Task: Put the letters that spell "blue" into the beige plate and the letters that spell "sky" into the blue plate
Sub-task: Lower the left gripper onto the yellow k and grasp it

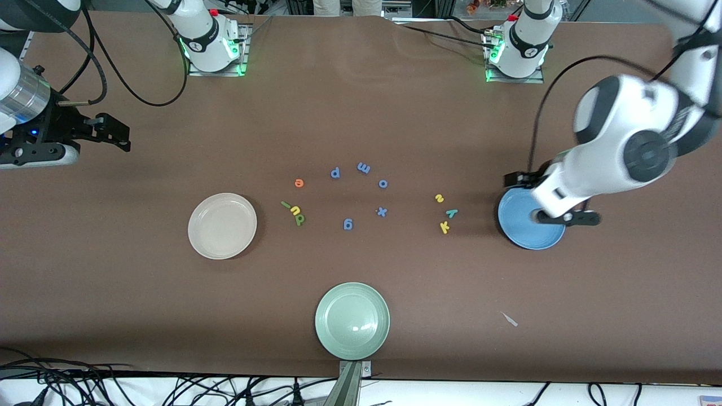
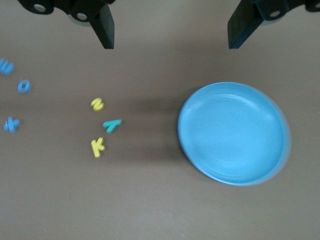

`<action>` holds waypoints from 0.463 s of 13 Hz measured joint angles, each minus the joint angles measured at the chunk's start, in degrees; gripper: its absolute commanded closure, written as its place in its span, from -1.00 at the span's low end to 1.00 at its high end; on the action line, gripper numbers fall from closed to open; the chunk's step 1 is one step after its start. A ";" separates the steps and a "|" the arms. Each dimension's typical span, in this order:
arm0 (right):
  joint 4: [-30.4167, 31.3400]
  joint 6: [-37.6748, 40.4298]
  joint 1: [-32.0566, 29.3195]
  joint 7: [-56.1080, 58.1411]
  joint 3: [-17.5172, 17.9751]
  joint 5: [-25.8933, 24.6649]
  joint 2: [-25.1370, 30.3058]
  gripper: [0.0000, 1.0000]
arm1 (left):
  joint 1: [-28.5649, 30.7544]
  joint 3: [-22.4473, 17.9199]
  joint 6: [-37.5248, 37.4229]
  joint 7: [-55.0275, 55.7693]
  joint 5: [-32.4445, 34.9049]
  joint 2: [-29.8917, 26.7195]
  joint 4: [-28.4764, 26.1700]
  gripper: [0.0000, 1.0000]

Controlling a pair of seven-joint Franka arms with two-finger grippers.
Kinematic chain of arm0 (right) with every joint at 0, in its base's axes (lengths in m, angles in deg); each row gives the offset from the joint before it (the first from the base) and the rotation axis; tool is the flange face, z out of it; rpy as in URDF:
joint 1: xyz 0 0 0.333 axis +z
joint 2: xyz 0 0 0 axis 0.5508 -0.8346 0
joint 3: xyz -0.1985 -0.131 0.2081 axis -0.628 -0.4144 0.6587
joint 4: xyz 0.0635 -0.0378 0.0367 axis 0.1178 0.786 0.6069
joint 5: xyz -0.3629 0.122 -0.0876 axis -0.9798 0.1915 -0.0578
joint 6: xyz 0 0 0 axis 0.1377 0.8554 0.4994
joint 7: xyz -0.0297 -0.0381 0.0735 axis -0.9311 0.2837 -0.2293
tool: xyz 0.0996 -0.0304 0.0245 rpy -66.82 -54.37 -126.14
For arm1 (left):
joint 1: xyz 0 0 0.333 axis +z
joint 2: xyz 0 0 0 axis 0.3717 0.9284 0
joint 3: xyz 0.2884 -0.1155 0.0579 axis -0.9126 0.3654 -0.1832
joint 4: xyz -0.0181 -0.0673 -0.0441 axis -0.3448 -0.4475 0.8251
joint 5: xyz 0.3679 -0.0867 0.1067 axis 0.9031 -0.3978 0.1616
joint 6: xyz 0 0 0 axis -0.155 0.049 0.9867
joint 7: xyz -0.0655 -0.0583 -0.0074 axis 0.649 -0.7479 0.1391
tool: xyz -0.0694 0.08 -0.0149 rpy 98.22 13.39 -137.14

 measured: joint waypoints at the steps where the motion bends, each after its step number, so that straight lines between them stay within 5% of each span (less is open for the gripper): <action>1: 0.00 -0.32 -0.02 0.00 -0.04 0.00 -0.01 -1.00 | -2.26 0.04 2.59 4.51 0.08 2.58 -0.01 -1.00; 6: 0.01 -1.40 -2.46 -0.19 -0.47 2.13 -0.80 -1.00 | -8.40 0.06 12.38 18.24 0.47 14.98 3.29 -0.87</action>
